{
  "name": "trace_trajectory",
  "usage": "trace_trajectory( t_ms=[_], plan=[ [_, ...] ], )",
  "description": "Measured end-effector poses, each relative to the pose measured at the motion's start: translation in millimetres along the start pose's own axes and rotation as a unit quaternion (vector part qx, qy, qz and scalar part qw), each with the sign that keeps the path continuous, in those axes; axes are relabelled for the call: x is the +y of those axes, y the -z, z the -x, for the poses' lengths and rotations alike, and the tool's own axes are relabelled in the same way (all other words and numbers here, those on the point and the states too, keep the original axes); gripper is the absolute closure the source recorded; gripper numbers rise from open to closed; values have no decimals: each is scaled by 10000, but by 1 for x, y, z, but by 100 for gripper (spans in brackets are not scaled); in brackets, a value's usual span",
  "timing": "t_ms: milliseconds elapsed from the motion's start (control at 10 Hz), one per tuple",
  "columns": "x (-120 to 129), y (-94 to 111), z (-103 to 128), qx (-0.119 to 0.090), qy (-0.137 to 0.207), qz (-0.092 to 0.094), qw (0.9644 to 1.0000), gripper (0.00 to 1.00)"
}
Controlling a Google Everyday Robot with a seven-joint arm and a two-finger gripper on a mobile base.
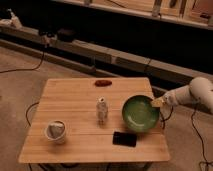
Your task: Pick up the ceramic bowl
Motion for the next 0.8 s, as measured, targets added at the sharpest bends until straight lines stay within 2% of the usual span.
trace_trajectory(
  t_ms=[400,600,800],
  plan=[
    [-2,32,7,-161,-50,48,9998,100],
    [-1,41,8,-184,-24,43,9998,100],
    [1,40,8,-166,-17,66,9998,100]
  ],
)
